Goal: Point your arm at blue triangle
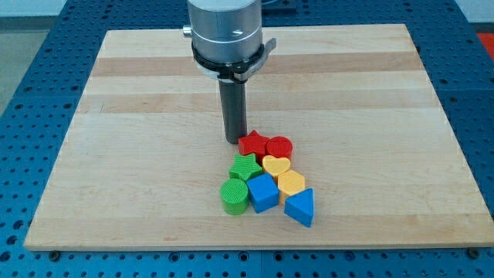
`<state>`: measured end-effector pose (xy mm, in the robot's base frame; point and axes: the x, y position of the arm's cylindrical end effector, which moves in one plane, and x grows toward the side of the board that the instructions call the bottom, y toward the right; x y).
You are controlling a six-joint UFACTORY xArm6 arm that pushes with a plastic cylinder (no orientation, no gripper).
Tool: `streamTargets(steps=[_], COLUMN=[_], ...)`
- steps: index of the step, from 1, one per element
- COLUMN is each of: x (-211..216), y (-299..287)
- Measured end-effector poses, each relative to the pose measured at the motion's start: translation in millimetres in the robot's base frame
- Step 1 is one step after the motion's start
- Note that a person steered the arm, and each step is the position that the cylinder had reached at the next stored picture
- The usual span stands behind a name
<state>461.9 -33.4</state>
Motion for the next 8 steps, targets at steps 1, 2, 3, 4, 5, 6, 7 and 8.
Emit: streamTargets(steps=[1, 2, 3, 4, 5, 6, 7, 8], x=[0, -3, -3, 23, 60, 75, 121, 147], y=[0, -27, -95, -128, -134, -131, -113, -93])
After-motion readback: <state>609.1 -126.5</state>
